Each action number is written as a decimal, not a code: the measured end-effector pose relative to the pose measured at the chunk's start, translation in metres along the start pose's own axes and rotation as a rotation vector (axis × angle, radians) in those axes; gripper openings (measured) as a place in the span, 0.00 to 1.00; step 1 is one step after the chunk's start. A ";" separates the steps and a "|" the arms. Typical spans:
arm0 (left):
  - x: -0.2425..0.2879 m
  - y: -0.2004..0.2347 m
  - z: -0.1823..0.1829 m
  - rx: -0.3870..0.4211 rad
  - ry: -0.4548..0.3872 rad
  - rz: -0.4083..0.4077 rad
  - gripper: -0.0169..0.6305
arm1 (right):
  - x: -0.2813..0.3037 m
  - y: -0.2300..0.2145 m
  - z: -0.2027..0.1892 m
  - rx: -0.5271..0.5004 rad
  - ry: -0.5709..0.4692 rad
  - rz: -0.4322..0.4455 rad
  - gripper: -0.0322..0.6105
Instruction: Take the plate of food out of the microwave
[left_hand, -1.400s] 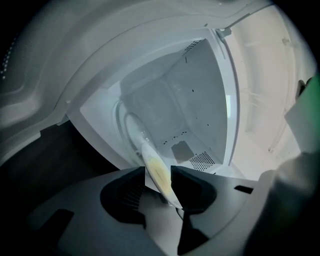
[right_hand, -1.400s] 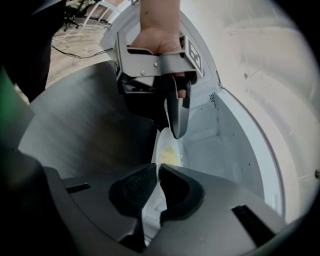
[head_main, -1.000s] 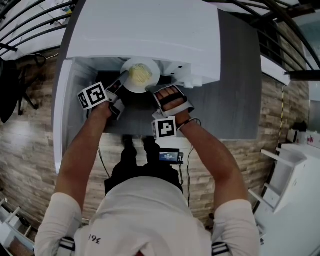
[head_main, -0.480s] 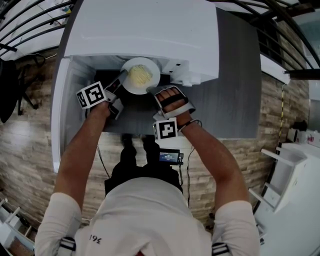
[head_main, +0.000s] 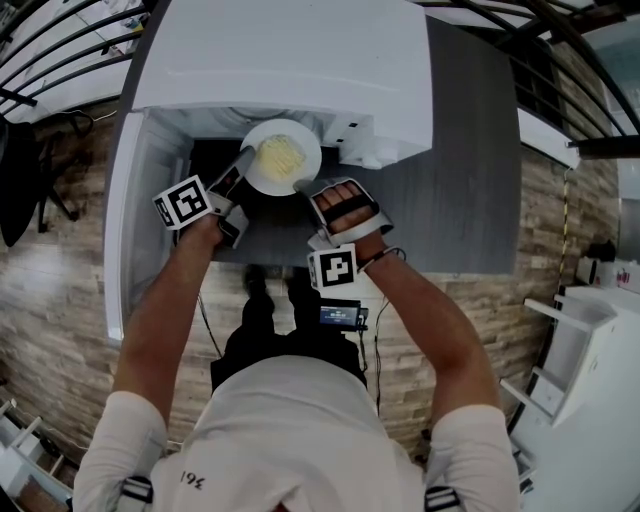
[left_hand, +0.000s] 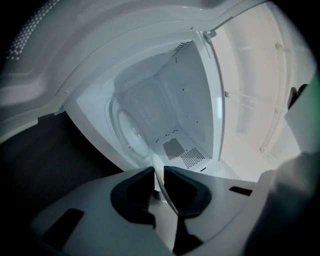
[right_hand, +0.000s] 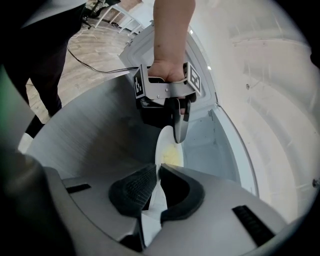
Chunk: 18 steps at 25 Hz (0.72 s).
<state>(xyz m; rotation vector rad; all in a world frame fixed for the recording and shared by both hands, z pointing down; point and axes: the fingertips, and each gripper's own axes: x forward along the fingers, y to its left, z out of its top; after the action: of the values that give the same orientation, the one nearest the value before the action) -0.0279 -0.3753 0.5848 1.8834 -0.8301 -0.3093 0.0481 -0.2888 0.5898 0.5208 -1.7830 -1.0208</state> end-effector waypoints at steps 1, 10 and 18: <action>-0.004 -0.001 -0.001 0.008 0.001 0.013 0.12 | -0.004 0.000 0.002 0.004 -0.002 -0.002 0.09; -0.042 -0.033 -0.011 0.016 -0.013 0.061 0.12 | -0.050 -0.008 0.020 0.014 0.003 -0.040 0.09; -0.065 -0.065 -0.018 0.001 -0.015 0.051 0.12 | -0.087 -0.021 0.034 -0.002 -0.014 -0.080 0.09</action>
<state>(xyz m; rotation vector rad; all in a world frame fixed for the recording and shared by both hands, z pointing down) -0.0395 -0.3032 0.5266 1.8600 -0.8874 -0.2921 0.0526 -0.2236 0.5196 0.5889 -1.7856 -1.0834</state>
